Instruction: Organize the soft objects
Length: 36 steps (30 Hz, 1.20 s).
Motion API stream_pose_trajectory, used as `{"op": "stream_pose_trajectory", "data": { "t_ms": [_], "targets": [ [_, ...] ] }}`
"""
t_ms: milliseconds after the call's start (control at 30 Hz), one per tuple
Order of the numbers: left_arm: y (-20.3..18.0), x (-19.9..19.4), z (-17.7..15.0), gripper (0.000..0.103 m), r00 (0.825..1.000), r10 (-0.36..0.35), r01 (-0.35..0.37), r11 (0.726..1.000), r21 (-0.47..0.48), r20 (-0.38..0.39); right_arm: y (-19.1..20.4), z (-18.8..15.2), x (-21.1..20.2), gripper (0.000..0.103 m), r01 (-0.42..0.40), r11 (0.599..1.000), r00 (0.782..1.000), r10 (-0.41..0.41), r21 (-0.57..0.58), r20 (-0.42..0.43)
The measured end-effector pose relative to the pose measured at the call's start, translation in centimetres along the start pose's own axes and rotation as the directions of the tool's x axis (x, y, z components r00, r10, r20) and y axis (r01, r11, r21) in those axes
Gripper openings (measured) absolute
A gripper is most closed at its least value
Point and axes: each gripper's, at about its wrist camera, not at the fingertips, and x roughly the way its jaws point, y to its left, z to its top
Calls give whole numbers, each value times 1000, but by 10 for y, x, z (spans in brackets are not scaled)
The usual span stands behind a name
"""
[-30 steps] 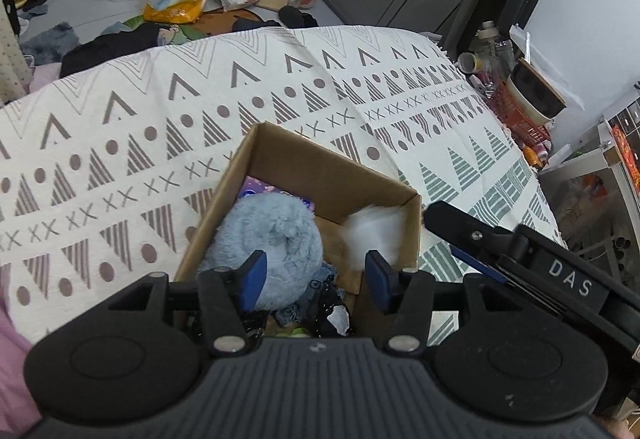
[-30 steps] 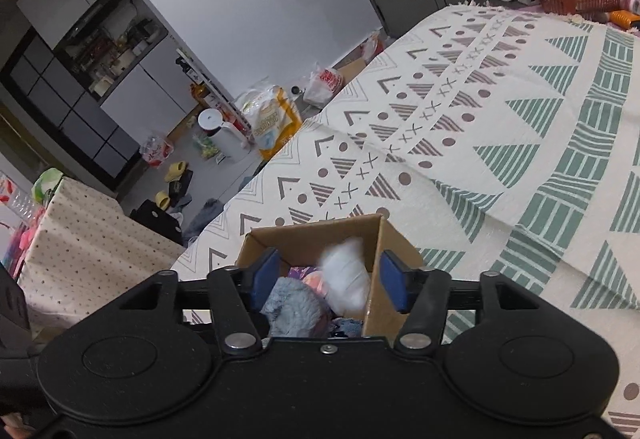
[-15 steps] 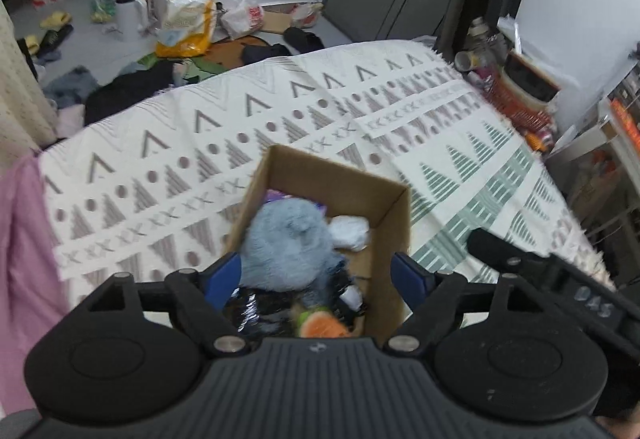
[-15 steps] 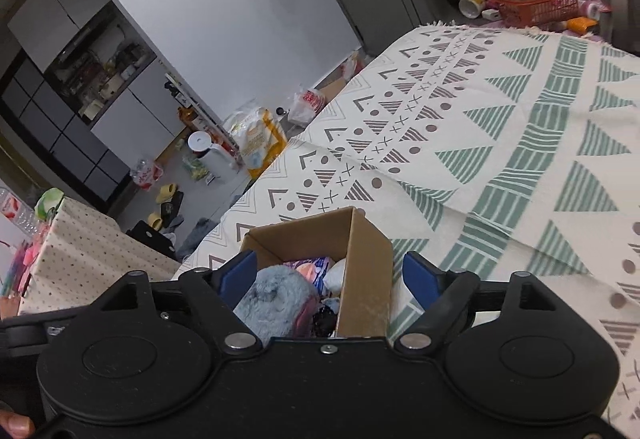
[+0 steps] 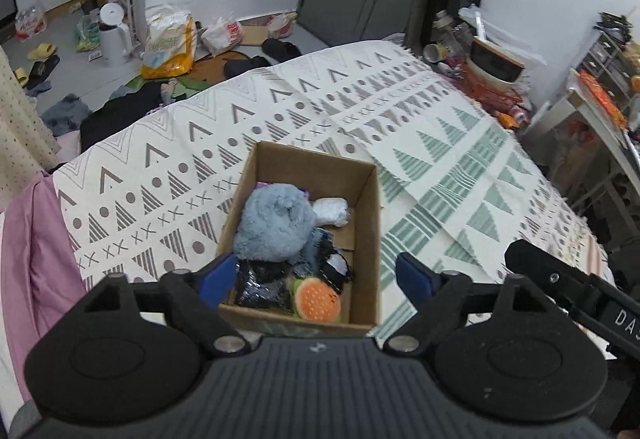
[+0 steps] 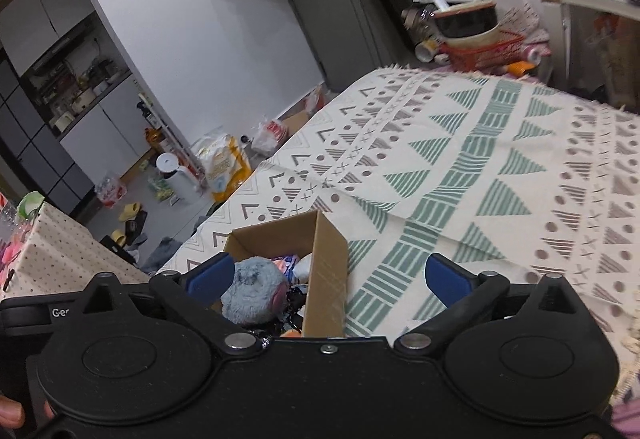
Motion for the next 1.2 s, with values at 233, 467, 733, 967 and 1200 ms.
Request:
{"op": "stream_pose_trajectory", "data": {
  "t_ms": [233,467,733,967,1200],
  "targets": [
    [-6,-30,-14,102,998,-43,41,999,35,43,4,-7,-31,103,49,999,999,-49,9,22],
    [-9,-57,-22,102,994,-56,51,997,56,90,9,-16,-60,103,57,998,997,-56,-17,50],
    [-14,-83,-33,102,988,-70,55,993,106,137,13,-24,-89,103,72,997,995,-69,-33,79],
    [-13,-107,-46,102,983,-79,56,989,139,168,10,-31,-114,103,85,995,993,-81,-49,88],
    [-13,-126,-61,102,982,-72,37,980,196,175,12,-38,-137,103,119,989,989,-110,-90,95]
  ]
}}
